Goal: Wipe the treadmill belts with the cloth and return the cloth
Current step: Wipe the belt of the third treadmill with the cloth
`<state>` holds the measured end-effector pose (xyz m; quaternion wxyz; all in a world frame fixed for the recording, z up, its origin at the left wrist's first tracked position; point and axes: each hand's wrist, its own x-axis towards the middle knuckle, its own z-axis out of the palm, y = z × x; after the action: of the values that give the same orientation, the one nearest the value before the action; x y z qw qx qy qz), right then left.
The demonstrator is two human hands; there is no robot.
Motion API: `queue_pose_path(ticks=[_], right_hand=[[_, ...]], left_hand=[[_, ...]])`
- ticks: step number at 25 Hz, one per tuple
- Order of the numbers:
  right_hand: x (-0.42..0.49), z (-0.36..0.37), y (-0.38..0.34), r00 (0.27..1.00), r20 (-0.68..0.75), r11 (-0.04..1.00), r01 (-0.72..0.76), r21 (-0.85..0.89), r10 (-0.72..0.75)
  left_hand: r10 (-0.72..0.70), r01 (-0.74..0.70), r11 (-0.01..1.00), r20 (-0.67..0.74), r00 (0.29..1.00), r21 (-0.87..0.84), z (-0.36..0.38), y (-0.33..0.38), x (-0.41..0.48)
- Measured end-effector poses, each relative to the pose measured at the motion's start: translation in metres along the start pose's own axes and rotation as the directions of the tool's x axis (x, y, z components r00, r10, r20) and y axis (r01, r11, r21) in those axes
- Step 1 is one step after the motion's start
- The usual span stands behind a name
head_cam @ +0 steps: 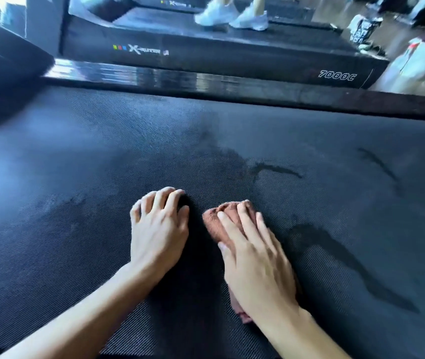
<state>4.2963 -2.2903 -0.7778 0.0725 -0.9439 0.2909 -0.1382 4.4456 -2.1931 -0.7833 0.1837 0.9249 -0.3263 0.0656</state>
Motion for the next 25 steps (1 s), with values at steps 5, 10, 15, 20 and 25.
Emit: queue_pose_path(ticks=[5, 10, 15, 20, 25], right_hand=[[0.096, 0.016, -0.005, 0.998, 0.041, 0.999, -0.049, 0.018, 0.048], [0.173, 0.035, -0.003, 0.997, 0.031, 0.997, -0.074, 0.01, 0.073], [0.248, 0.056, 0.001, 0.996, -0.022, 0.996, -0.087, 0.018, 0.087], [0.32, 0.07, 0.004, 0.997, -0.001, 0.997, -0.082, 0.003, 0.082], [0.371, 0.065, 0.016, 0.996, 0.086, 1.0, -0.016, -0.001, 0.016]], left_hand=[[-0.006, -0.003, 0.998, 0.131, 0.991, 0.069, 0.017, -0.019, 0.079], [0.017, -0.027, 0.998, 0.183, 0.983, 0.054, 0.028, -0.021, 0.146], [-0.013, -0.013, 0.993, 0.209, 0.978, 0.121, 0.049, -0.016, 0.2], [-0.019, -0.002, 0.992, 0.166, 0.986, 0.124, 0.054, -0.014, 0.2], [-0.011, -0.003, 0.993, 0.119, 0.993, 0.116, 0.056, -0.015, 0.202]])
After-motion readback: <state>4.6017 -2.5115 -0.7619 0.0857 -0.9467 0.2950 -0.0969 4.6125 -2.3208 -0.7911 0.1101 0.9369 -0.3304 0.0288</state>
